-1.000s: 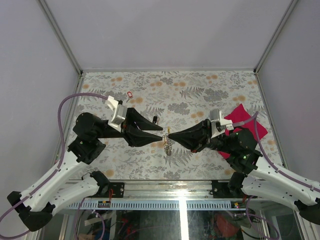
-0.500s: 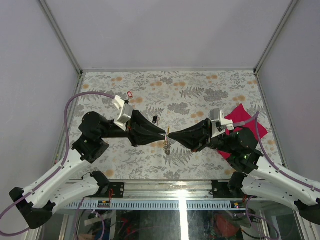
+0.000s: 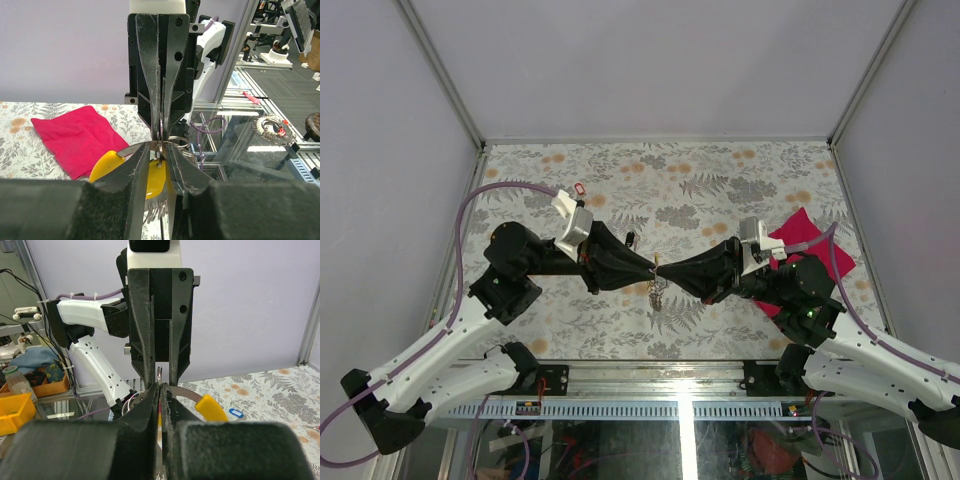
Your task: Put the keys on the keyring
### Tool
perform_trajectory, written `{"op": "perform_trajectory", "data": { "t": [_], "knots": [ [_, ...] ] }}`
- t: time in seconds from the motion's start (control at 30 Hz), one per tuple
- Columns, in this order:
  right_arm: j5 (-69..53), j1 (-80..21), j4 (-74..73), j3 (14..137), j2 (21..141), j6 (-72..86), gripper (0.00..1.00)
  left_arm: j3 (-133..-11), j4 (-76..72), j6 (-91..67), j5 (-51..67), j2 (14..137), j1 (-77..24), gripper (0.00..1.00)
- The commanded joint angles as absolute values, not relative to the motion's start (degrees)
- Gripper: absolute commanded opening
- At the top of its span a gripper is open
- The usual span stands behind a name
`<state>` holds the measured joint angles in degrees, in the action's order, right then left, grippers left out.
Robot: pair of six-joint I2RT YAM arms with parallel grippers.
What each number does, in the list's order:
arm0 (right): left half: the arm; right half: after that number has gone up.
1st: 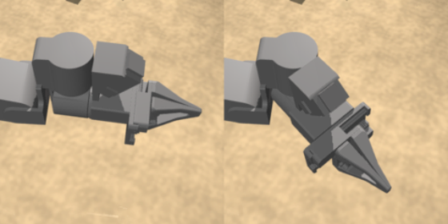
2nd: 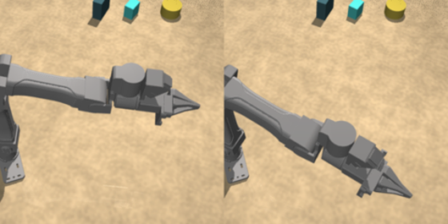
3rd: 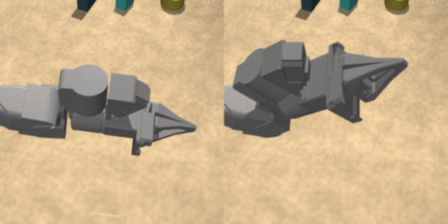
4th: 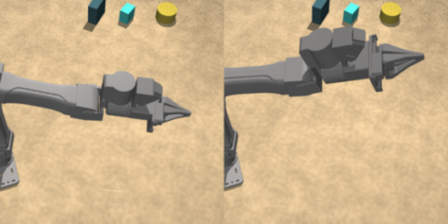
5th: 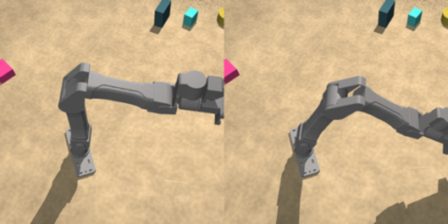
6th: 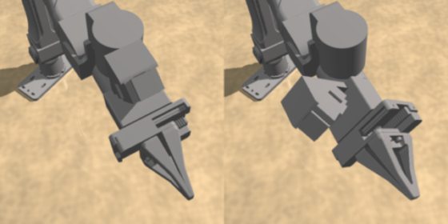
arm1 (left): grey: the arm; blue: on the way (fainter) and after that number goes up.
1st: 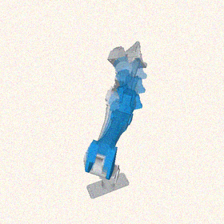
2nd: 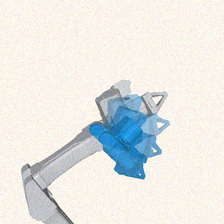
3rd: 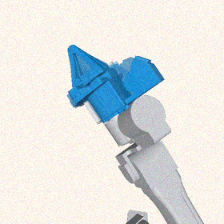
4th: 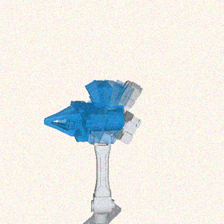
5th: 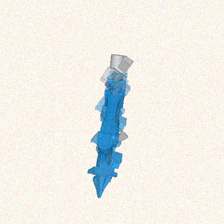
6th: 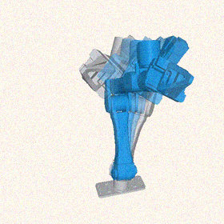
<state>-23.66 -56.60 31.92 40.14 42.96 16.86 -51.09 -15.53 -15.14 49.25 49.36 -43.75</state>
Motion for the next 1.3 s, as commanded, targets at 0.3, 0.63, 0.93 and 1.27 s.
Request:
{"op": "perform_trajectory", "data": {
  "t": [0.3,0.63,0.93,1.27],
  "knots": [
    [-23.81,-56.48,32.92,42.72,42.59,15.12,0.00,-51.64,-18.88,-14.34,47.62,49.55,-44.94,0.13],
    [-23.80,-56.48,30.40,42.78,41.69,14.49,0.00,-52.56,-16.87,-13.71,47.41,48.98,-45.00,0.00],
    [-21.51,-56.45,20.95,45.14,38.62,9.66,0.16,-57.41,-3.17,-7.57,47.16,50.53,-45.01,0.00],
    [-19.01,-56.44,-2.43,52.77,37.33,1.98,0.26,-67.15,20.70,4.67,45.26,54.96,-45.69,0.00]
  ]
}}
